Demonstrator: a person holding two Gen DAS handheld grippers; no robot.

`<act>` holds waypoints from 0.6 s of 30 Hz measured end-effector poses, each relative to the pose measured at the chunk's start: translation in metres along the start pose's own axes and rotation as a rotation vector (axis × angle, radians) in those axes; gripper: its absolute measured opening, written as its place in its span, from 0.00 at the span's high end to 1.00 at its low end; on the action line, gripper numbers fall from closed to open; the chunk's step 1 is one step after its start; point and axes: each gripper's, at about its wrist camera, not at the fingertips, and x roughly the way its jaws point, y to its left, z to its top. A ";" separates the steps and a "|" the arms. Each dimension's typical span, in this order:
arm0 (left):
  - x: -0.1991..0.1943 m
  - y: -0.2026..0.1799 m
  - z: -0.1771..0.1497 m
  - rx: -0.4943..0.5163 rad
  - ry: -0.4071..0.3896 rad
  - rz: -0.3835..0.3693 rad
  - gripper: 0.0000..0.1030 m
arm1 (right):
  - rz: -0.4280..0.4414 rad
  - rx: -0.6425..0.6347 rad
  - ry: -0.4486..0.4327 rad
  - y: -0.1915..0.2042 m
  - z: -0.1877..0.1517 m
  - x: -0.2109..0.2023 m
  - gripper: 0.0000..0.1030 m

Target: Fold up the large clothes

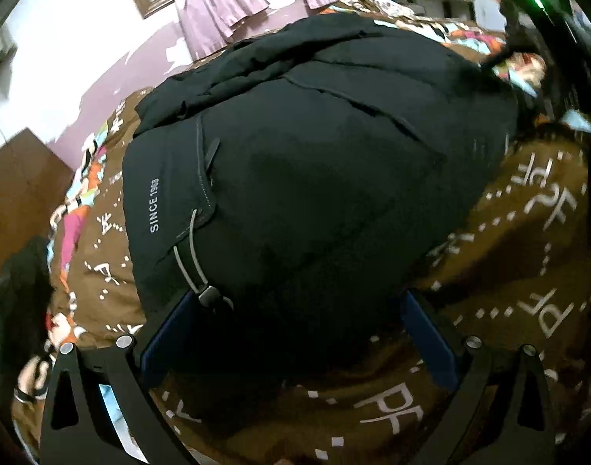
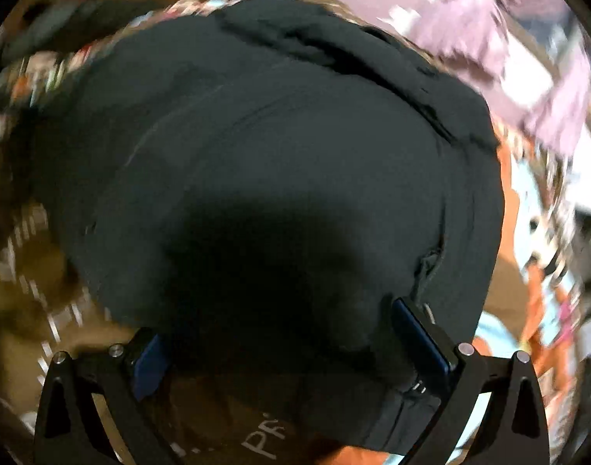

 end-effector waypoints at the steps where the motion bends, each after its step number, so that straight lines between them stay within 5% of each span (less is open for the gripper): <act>1: 0.001 -0.001 0.000 0.013 0.004 0.010 0.01 | 0.037 0.054 -0.001 -0.011 0.006 -0.003 0.00; 18: 0.002 0.006 0.023 0.034 -0.034 0.226 0.01 | 0.362 0.403 0.080 -0.077 0.087 -0.035 0.00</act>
